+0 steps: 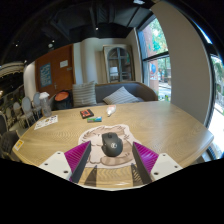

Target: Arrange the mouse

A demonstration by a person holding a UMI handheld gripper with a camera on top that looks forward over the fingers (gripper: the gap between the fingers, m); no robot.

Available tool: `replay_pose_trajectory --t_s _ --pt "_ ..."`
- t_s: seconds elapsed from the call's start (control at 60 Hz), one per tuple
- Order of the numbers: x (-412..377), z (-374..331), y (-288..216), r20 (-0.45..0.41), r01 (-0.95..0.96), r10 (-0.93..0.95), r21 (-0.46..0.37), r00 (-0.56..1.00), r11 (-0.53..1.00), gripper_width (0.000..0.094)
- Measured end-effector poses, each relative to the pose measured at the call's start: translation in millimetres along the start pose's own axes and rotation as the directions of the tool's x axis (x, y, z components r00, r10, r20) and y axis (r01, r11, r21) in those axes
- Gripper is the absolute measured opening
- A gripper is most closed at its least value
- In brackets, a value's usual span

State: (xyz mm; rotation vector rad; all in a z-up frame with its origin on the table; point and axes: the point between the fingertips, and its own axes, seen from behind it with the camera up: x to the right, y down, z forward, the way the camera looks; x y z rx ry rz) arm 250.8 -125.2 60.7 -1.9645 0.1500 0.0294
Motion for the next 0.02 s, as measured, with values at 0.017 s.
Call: replay_pose_trajectory --t_s 0.017 --pt "0.9 -7.4 2.2 0.008 -0.011 0.011 0.007 1.0 1.0 0.0854"
